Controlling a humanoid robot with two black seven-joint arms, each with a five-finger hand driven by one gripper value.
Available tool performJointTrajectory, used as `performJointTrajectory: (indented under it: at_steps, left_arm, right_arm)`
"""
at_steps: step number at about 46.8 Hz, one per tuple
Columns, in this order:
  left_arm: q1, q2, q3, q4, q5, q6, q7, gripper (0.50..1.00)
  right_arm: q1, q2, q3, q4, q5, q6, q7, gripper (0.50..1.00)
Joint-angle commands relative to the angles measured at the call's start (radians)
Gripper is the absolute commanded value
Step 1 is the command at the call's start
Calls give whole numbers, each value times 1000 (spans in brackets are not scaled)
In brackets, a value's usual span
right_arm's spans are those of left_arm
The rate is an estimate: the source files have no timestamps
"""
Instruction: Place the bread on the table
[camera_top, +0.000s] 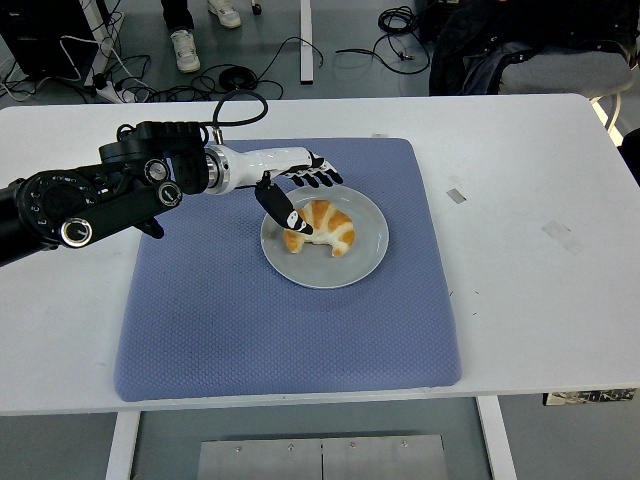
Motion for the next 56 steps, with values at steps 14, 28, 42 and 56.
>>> performJointTrajectory:
  at_steps: [14,28,42,56]
  left_arm:
    - [5,11,49,-36,7,63,-1,871]
    - [6,8,54,-37,47,106,-3,869]
    - [17,0,64,-37,50,124,-3,869]
    - [21,-15,78,-37,52,138,-1,846]
  right_arm:
    - [0,0,0,0,1,0,0,1000]
    - [0,0,0,0,-1,0,0,1000]
    - [0,0,0,0,-1,0,0,1000]
    - [0,0,0,0,-1,0,0,1000]
